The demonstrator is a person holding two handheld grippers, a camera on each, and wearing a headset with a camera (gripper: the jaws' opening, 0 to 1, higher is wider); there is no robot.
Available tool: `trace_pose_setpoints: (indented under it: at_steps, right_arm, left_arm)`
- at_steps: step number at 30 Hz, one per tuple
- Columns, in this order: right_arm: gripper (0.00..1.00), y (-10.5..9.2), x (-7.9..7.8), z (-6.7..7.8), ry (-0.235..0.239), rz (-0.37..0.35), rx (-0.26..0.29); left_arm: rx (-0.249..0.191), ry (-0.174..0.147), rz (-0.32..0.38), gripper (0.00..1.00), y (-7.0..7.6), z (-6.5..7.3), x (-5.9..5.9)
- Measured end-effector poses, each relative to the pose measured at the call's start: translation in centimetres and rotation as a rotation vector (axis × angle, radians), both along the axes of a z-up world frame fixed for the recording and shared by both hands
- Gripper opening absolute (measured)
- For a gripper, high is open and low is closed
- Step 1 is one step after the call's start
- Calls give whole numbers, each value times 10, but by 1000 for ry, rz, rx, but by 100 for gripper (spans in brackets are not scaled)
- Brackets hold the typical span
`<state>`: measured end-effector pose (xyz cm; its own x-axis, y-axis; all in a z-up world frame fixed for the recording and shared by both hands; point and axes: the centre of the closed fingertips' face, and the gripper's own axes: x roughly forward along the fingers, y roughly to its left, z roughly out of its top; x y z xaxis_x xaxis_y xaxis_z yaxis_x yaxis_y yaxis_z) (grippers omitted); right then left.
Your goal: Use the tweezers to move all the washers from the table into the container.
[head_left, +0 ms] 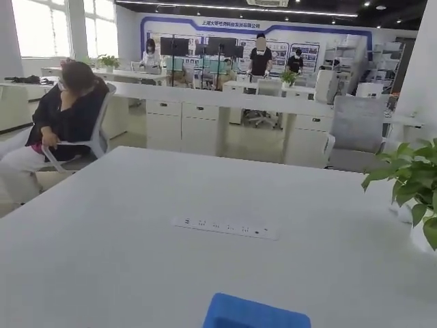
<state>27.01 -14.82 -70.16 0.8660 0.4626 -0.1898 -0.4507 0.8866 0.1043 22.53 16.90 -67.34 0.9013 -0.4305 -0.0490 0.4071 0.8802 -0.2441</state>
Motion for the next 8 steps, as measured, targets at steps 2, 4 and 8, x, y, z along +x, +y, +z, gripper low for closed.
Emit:
trace_pose_setpoints:
  at_steps: [2, 4, 8]
  right_arm:
    - [99, 0, 0, -1, 2, 1, 3]
    - [99, 1, 0, -1, 3, 3, 6]
    - [99, 0, 1, -1, 8, -1, 9]
  left_arm:
    - [-1, 2, -1, 99, 1, -2, 0]
    - [-1, 6, -13, 99, -2, -3, -1]
    - [13, 13, -24, 99, -7, -4, -1]
